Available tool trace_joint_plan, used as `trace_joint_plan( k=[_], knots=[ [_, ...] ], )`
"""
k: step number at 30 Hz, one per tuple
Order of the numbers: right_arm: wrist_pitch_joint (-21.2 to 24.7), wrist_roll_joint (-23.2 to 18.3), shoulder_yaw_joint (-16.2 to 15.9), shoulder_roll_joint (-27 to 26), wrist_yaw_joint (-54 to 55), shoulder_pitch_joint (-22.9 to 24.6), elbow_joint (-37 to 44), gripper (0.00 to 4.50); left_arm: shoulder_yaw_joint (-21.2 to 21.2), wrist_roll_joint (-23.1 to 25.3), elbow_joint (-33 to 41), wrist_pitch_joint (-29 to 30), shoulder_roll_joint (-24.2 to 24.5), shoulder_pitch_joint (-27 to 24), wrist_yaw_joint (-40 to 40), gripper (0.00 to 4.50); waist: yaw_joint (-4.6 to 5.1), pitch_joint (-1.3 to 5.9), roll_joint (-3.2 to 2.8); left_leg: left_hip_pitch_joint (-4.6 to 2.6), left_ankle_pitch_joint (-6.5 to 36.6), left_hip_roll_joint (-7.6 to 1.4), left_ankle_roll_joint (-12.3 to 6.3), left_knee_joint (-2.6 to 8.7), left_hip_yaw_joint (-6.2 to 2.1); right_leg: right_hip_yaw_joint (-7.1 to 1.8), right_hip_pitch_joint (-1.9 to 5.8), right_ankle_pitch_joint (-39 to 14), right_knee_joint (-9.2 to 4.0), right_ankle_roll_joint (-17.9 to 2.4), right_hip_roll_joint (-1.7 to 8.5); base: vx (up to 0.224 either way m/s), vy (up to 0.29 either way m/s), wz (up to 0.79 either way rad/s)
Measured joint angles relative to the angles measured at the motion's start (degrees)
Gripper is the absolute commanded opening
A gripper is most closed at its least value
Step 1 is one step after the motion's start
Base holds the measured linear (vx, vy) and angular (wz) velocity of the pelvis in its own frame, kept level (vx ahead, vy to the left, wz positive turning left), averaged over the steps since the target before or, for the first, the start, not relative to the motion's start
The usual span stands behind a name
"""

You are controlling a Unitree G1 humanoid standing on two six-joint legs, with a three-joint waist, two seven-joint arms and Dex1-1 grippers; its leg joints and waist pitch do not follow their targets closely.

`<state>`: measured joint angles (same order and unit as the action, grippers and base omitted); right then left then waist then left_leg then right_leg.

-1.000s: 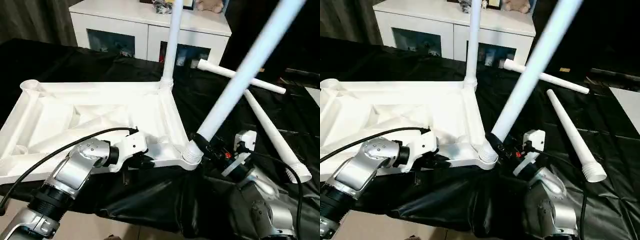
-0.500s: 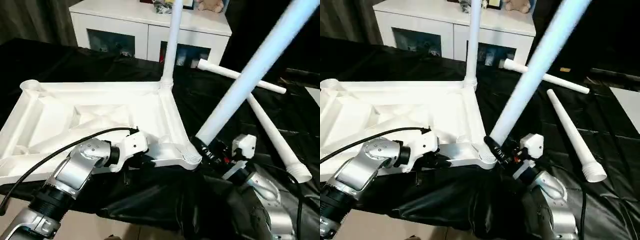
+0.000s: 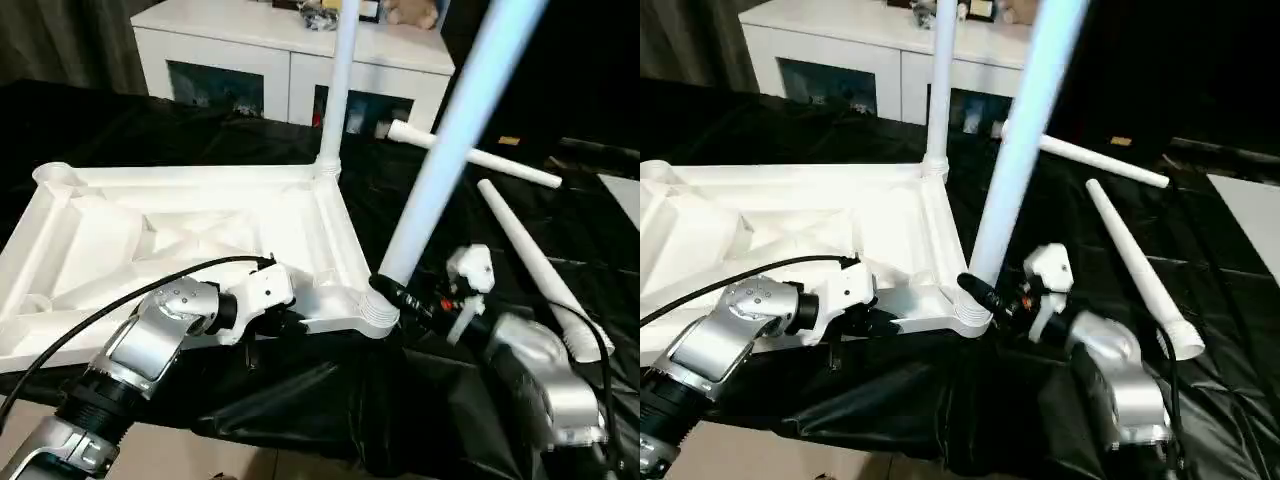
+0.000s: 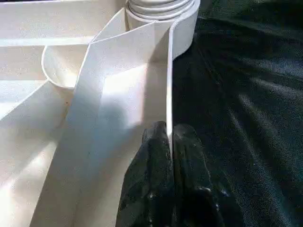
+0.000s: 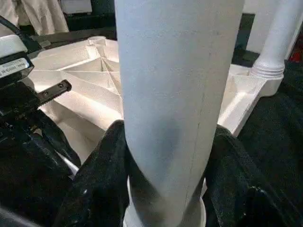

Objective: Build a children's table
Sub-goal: Insert table leg to table base

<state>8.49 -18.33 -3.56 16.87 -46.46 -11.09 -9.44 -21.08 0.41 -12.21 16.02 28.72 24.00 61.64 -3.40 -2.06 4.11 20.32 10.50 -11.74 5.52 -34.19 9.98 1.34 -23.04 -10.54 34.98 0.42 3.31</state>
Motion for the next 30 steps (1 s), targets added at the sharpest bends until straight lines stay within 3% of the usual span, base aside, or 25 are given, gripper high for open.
trace_joint_plan(
  k=[6,13,16,18,20,21,22,23,24,25,26,27,28,30],
  knots=[
    [2.11,0.15,-0.66,0.4,-0.07,-1.92,-0.96,1.83,0.09,0.01,-0.09,0.0,0.14,-0.01,-0.71,0.0,0.28,-0.05,0.02,0.02,0.0,-0.09,0.0,0.06,-0.39,0.99,0.15,-0.01,-0.75,0.01,0.24,0.0,0.0,0.0],
    [1.95,0.91,-1.41,0.54,1.06,-1.93,-0.96,1.83,0.32,0.37,-0.59,-0.02,0.27,-0.12,-1.13,0.0,0.35,-0.02,0.05,-0.27,0.01,-0.07,-0.01,0.23,-0.37,1.03,0.22,-0.01,-1.17,0.01,0.24,0.0,0.0,0.0],
    [0.6,3.33,-1.55,-3.28,8.31,-4.66,-4.71,1.83,1.35,0.69,-2.95,0.97,-1.18,0.45,-4.44,0.0,1.36,0.0,-0.23,-0.52,0.06,-0.07,-0.06,0.46,-0.55,1.41,0.31,-0.02,-1.79,0.02,0.25,0.0,0.0,0.0],
    [-0.92,6.25,-1.38,-8.2,18.33,-9.44,-11.1,1.83,2.16,1.82,-6.07,3.23,-4.12,2.6,-9.35,0.0,2.53,-0.26,-0.73,-0.42,0.06,-0.01,-0.05,0.45,-1.12,3.07,0.47,-0.04,-2.56,-0.01,1.01,-0.059,0.024,-0.16],
    [-1.98,7.18,-1.28,-10.67,23.99,-12.11,-15.05,1.83,2.39,1.89,-7.02,4.96,-5.71,3.17,-12.52,0.0,3.18,-0.99,-1.86,-0.37,0.07,-0.21,-0.05,1.3,-1.97,5.67,2.14,-0.31,-3.67,-0.33,1.6,-0.09,0.038,-0.11],
    [-2.21,7.48,-1.24,-11.33,25.66,-12.86,-16.27,1.83,2.4,2.01,-7.49,5.51,-6.18,3.51,-13.3,0.0,2.92,-1.21,-1.99,-0.4,0.07,-0.21,-0.05,1.77,-1.79,6.25,2.08,-1.97,-2.63,-0.64,2.04,-0.116,0.034,-0.07],
    [-2.58,7.5,-0.81,-11.41,26.72,-12.99,-16.75,1.83,2.31,2.3,-8.09,6.13,-7.11,4.27,-13.76,0.0,2.06,-1.21,-1.23,-0.53,0.07,-0.31,-0.06,2.2,-0.16,5.44,1.43,-3.51,1.23,-1.83,2.1,-0.111,-0.011,0.17],
    [-2.77,7.56,-0.47,-11.52,27.48,-13.32,-17.34,1.83,2.3,2.31,-7.95,6.12,-7.62,4.39,-14.19,0.0,0.83,-1.04,0.37,-0.87,0.06,-0.21,-0.04,2.44,1.56,3.36,1.91,-5.34,3.74,-1.76,2.23,-0.007,-0.13,0.2],
    [-2.98,7.6,-0.28,-11.84,28.45,-14.87,-18.81,1.83,2.69,2.34,-7.88,6.3,-8.13,4.64,-15.32,0.0,0.15,-1.17,1.63,-1.18,0.83,-0.09,-0.01,-0.14,1.91,2.27,1.01,-4.91,4.02,-0.21,2.19,-0.007,-0.13,0.2],
    [-3.26,7.81,0.01,-13.1,30.7,-17.35,-21.4,1.83,3.2,2.33,-8.21,7.23,-9.64,4.65,-16.79,0.0,-0.44,-1.22,0.93,-1.04,2.25,0.03,-0.38,-4.0,-0.52,2.92,1.09,-4.91,4.07,-0.21,2.27,0.053,-0.095,-0.26],
    [-3.73,8.41,1.23,-15.45,35.15,-20.78,-25.73,1.83,4.09,2.36,-9.72,9.3,-11.96,5.96,-19.19,0.0,-0.07,-0.97,-0.31,-1.59,3.24,1.62,-0.25,-5.42,-3.59,4.48,0.94,-4.91,3.87,-0.21,2.54,0.059,0.043,-0.39],
    [-4.22,8.79,2.6,-16.67,38.2,-22.99,-28.04,1.83,4.23,2.98,-10.75,10.98,-14.19,7.88,-21.58,0.0,0.28,-0.92,-0.8,-1.73,4.79,1.91,0.56,-3.57,-4.12,5.46,0.67,-4.9,3.48,-0.22,2.85,0.059,0.043,-0.39],
    [-4.72,8.82,4.1,-17.69,41.4,-25.72,-31.48,1.83,4.56,3.74,-11.97,12.7,-16.67,9.46,-24.25,0.0,0.6,-1.24,0.13,-1.89,4.64,1.56,0.71,-2.4,-3.28,5.22,0.37,-4.8,2.74,-0.37,2.66,0.0,0.0,0.0],
    [-4.75,9.2,6.03,-19.21,47.35,-29.47,-36.85,1.83,4.83,4.31,-13.86,14.83,-19.82,11.0,-27.8,0.0,0.8,-0.95,0.76,-1.55,3.75,1.44,0.83,-0.71,-2.71,4.5,0.63,-3.08,0.5,-2.36,1.94,-0.087,-0.024,0.3]
  ],
)
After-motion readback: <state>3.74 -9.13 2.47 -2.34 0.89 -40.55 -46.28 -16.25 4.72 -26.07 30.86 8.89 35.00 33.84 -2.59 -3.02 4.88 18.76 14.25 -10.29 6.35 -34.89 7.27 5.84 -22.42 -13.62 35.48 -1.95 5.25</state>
